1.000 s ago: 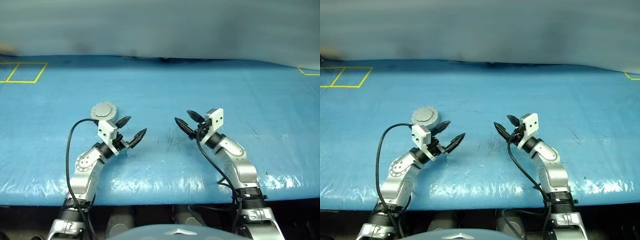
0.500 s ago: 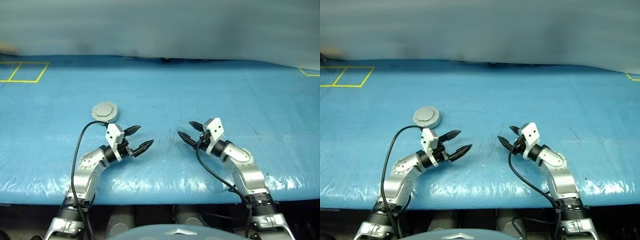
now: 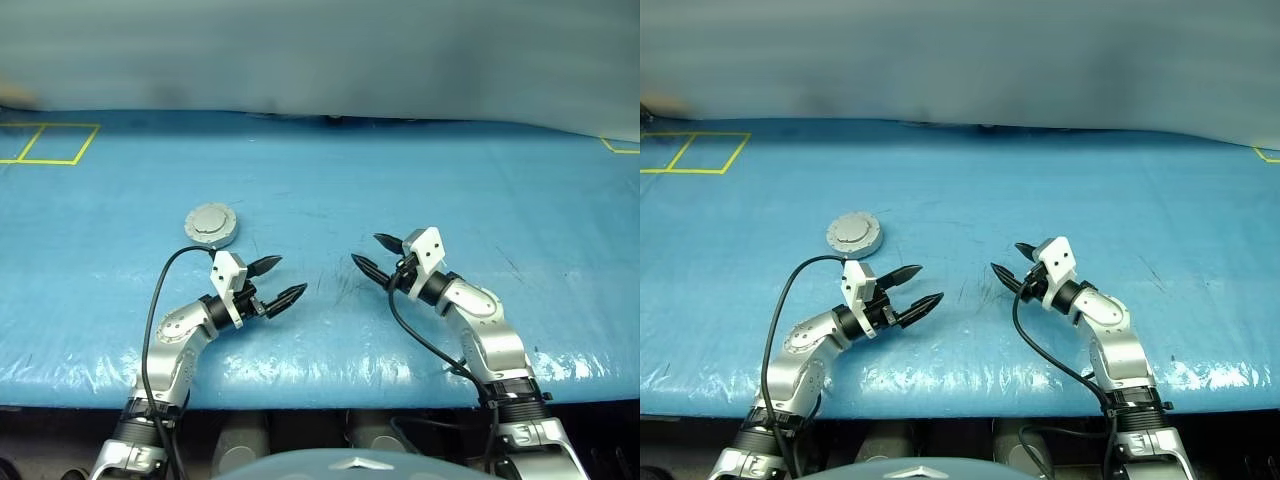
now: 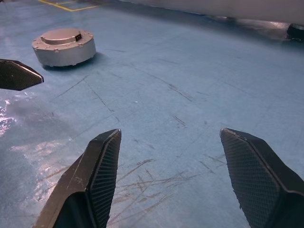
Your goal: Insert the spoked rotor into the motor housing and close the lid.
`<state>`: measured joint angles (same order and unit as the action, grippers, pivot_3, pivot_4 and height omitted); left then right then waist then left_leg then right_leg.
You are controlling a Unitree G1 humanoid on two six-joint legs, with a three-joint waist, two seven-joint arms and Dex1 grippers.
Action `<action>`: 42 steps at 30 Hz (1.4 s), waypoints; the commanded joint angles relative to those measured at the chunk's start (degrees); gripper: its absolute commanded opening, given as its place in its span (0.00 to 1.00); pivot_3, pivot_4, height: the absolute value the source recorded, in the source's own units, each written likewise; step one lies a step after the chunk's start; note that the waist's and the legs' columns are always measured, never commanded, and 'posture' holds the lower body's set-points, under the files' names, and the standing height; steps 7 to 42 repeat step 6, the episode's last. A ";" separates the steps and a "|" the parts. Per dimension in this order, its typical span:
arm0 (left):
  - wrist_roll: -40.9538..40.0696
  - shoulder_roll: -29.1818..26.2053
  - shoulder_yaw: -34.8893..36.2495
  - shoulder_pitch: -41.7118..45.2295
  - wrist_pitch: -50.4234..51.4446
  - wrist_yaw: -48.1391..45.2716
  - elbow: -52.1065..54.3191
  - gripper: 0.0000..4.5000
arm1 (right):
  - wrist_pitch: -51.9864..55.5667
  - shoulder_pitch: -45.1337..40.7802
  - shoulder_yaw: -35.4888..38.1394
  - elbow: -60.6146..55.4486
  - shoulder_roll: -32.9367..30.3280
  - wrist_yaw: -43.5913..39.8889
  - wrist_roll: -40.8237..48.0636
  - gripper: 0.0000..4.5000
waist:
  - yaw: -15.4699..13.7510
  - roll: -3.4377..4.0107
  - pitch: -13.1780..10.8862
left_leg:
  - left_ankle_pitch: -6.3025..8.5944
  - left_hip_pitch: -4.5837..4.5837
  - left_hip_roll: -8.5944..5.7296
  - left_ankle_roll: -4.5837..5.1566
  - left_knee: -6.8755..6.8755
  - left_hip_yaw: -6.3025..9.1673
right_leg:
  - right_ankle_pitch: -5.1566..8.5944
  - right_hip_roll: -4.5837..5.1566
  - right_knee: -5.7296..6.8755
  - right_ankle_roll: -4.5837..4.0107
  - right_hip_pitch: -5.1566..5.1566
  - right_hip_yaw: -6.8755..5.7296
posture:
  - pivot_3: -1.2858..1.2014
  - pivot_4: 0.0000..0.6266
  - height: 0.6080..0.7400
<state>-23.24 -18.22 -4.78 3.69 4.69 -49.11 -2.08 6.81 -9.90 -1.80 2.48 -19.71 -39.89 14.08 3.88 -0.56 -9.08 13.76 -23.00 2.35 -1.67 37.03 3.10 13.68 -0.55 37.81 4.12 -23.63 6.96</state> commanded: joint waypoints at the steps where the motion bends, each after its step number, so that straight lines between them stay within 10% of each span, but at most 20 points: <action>1: -0.62 -0.17 0.72 0.41 -0.20 -0.41 2.88 1.00 | -0.52 -0.65 0.55 -0.74 0.12 -0.32 0.87 0.91 | 0.01 0.00 0.00 | 0.00 0.00 0.00 0.00 0.00 0.00 | 0.00 0.00 0.00 0.00 0.00 0.00 | 0.52 0.24 1.00; 42: -0.59 -0.02 0.82 0.55 -0.27 -0.22 2.63 1.00 | -0.73 -0.63 -0.35 -0.49 0.11 -0.39 -0.01 0.99 | 0.01 0.00 0.00 | 0.00 0.00 0.00 0.00 0.01 0.00 | 0.00 0.00 0.00 0.00 0.01 0.00 | 0.52 0.24 1.00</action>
